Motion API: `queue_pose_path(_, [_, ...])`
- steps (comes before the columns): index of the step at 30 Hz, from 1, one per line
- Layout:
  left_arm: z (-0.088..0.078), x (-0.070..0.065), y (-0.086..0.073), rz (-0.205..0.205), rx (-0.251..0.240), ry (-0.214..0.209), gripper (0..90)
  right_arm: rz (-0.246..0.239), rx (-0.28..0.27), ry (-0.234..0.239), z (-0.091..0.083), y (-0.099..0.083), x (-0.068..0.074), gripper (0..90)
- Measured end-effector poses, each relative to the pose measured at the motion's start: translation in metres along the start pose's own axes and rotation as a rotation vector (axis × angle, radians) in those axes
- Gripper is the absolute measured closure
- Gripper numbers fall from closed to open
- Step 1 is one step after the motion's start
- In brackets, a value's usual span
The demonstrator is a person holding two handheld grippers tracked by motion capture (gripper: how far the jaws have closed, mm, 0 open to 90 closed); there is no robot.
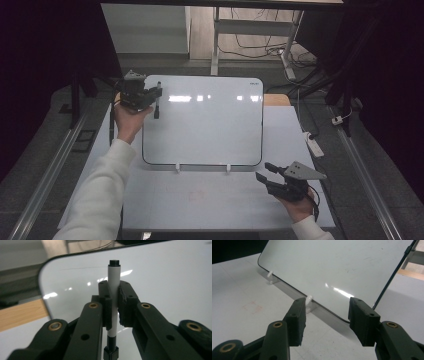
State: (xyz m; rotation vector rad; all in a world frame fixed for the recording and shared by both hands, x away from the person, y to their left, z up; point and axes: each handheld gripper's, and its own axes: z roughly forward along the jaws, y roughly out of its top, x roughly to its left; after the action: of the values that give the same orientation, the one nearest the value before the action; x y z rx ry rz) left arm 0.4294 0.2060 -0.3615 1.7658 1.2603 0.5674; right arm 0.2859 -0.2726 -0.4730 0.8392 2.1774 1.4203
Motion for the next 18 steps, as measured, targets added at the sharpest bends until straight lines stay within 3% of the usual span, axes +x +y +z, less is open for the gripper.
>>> queue_pose_path(3, [0.009,0.012,0.002,-0.029,0.036,0.033,81.0,-0.010,0.004,-0.007,-0.001,0.000,0.000,47.7])
queue_pose_path(7, [0.019,0.020,0.001,-0.046,0.034,0.006,80.7,-0.007,0.004,-0.009,-0.001,-0.001,-0.001,47.7])
queue_pose_path(12, [0.028,0.018,0.000,-0.002,0.014,0.021,80.1,-0.005,0.006,-0.010,-0.001,-0.002,-0.003,47.8])
queue_pose_path(18, [0.032,0.016,-0.001,0.067,0.000,0.073,78.8,-0.009,0.013,-0.001,0.000,-0.003,-0.002,47.8])
